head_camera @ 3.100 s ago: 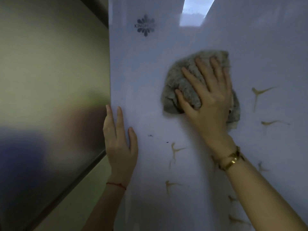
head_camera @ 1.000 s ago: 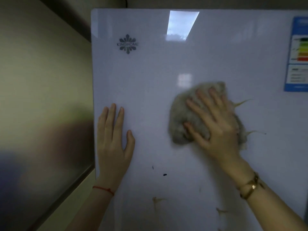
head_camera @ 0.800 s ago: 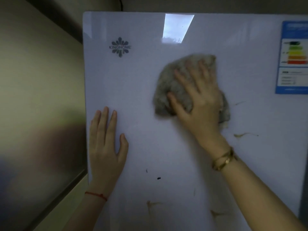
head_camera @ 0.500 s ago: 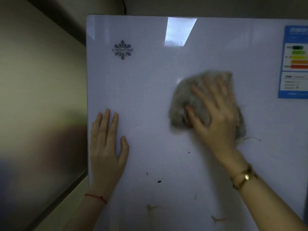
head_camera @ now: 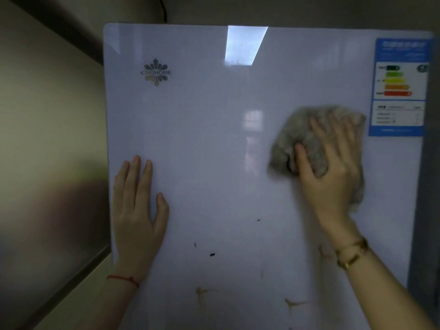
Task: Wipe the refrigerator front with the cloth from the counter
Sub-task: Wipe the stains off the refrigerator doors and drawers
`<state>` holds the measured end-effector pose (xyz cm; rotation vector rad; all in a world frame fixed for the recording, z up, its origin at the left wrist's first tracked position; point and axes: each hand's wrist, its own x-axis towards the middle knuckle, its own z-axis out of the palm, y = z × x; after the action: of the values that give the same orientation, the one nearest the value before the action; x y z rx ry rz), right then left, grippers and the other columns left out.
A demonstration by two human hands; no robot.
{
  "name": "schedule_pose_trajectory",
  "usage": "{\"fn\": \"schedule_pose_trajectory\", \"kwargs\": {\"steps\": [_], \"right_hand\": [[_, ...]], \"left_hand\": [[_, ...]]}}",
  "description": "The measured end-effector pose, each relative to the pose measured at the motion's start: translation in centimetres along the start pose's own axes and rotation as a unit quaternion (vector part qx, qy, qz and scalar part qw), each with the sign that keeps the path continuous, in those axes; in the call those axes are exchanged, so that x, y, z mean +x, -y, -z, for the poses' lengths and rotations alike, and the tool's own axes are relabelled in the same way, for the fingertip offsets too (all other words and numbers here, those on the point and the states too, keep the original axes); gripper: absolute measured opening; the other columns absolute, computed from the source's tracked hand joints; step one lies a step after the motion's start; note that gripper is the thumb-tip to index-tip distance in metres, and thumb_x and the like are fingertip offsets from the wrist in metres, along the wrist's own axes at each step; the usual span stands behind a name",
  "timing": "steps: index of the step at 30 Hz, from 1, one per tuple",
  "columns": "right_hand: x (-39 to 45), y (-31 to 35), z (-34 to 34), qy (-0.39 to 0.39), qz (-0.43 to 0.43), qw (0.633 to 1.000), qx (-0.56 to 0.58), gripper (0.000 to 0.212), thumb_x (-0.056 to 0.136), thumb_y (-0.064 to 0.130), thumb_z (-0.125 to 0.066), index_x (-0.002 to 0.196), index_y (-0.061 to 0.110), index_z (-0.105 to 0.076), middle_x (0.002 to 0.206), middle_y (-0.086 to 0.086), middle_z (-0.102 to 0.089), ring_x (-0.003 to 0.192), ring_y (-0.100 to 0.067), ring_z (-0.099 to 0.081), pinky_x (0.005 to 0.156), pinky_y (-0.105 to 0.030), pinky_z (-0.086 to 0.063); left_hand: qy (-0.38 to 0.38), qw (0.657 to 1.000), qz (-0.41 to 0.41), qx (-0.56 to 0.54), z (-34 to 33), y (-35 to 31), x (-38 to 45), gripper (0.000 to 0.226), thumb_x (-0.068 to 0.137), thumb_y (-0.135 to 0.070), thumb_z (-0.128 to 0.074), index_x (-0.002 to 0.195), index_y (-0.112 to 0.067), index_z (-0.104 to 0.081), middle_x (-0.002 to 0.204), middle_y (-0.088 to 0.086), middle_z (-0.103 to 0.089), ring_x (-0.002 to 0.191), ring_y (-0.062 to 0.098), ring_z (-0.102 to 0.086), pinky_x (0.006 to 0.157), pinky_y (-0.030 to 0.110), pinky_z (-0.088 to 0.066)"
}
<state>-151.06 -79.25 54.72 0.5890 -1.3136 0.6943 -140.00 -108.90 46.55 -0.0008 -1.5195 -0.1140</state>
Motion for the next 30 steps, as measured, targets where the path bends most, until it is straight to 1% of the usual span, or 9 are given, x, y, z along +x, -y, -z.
{"fn": "schedule_pose_trajectory", "kwargs": {"steps": [2,6,8,15,19,21,24,27,30], "right_hand": [[1.1,0.5,-0.6,0.000,-0.004,1.000,0.002,0.048,0.103,0.040,-0.053,0.142,0.012,-0.053,0.152,-0.014,-0.047,0.147,-0.034,-0.035,0.127,-0.050,-0.024],[-4.4,2.9,-0.6,0.115,0.150,0.982,0.030,0.046,0.102,0.035,-0.055,0.139,0.008,-0.055,0.150,-0.016,-0.048,0.147,-0.036,-0.036,0.124,-0.058,-0.025],[-5.9,2.7,0.2,0.132,0.186,0.973,0.033,0.046,0.100,0.038,-0.059,0.137,0.012,-0.057,0.150,-0.013,-0.049,0.147,-0.034,-0.037,0.125,-0.054,-0.025],[3.5,4.7,-3.7,0.020,0.057,0.998,0.023,0.048,0.099,0.043,-0.059,0.137,0.014,-0.059,0.146,-0.012,-0.054,0.142,-0.035,-0.042,0.124,-0.053,-0.026],[-1.1,9.2,-5.2,0.129,0.235,0.960,0.077,0.051,0.094,0.033,-0.069,0.138,0.011,-0.058,0.150,-0.014,-0.049,0.146,-0.034,-0.037,0.125,-0.053,-0.026],[-2.6,8.9,-4.5,0.143,0.278,0.947,0.074,0.049,0.094,0.032,-0.068,0.138,0.012,-0.058,0.150,-0.013,-0.049,0.146,-0.032,-0.039,0.124,-0.052,-0.028],[1.1,8.0,-5.1,0.092,0.220,0.969,0.071,0.047,0.097,0.034,-0.062,0.139,0.012,-0.057,0.149,-0.013,-0.051,0.145,-0.034,-0.040,0.124,-0.054,-0.027],[7.6,9.6,-7.7,0.043,0.138,0.988,0.051,0.049,0.099,0.042,-0.057,0.141,0.017,-0.055,0.150,-0.009,-0.050,0.146,-0.029,-0.039,0.128,-0.047,-0.021],[8.9,13.0,-10.1,0.064,0.169,0.982,0.060,0.053,0.096,0.045,-0.058,0.141,0.017,-0.055,0.151,-0.009,-0.049,0.146,-0.030,-0.038,0.128,-0.046,-0.020]], "left_hand": [[-0.001,1.000,0.002,-0.001,0.0,0.0,-0.1,0.052,0.098,-0.016,-0.046,0.147,-0.001,-0.037,0.157,0.015,-0.033,0.150,0.032,-0.025,0.126,0.045,-0.021],[-0.001,1.000,-0.004,-0.004,0.0,0.2,-0.1,0.052,0.098,-0.017,-0.045,0.148,-0.002,-0.036,0.157,0.014,-0.032,0.149,0.032,-0.026,0.124,0.048,-0.024],[0.001,1.000,-0.004,-0.002,0.0,0.3,-0.2,0.052,0.099,-0.018,-0.044,0.148,-0.002,-0.035,0.157,0.014,-0.032,0.149,0.032,-0.026,0.123,0.051,-0.026],[-0.006,1.000,0.005,-0.010,-0.1,0.2,-0.1,0.052,0.097,-0.016,-0.047,0.146,0.000,-0.039,0.156,0.015,-0.035,0.148,0.032,-0.028,0.122,0.052,-0.028],[-0.002,1.000,0.007,-0.013,0.0,0.4,-0.2,0.052,0.096,-0.016,-0.048,0.145,0.000,-0.039,0.155,0.015,-0.036,0.149,0.032,-0.028,0.122,0.049,-0.027],[0.004,1.000,0.009,-0.013,0.1,0.4,-0.2,0.053,0.096,-0.017,-0.048,0.146,-0.002,-0.038,0.156,0.014,-0.035,0.149,0.031,-0.027,0.122,0.050,-0.028],[0.004,1.000,0.013,-0.009,0.0,0.4,0.0,0.052,0.096,-0.017,-0.048,0.145,-0.002,-0.039,0.156,0.014,-0.036,0.149,0.030,-0.028,0.122,0.048,-0.028],[0.008,1.000,0.019,-0.011,0.0,0.3,0.0,0.053,0.096,-0.016,-0.049,0.146,-0.004,-0.038,0.156,0.012,-0.036,0.149,0.028,-0.027,0.123,0.046,-0.027],[0.016,0.999,0.028,-0.014,0.1,0.3,-0.1,0.054,0.096,-0.017,-0.050,0.147,-0.005,-0.038,0.157,0.010,-0.035,0.150,0.026,-0.026,0.125,0.041,-0.024]]}}
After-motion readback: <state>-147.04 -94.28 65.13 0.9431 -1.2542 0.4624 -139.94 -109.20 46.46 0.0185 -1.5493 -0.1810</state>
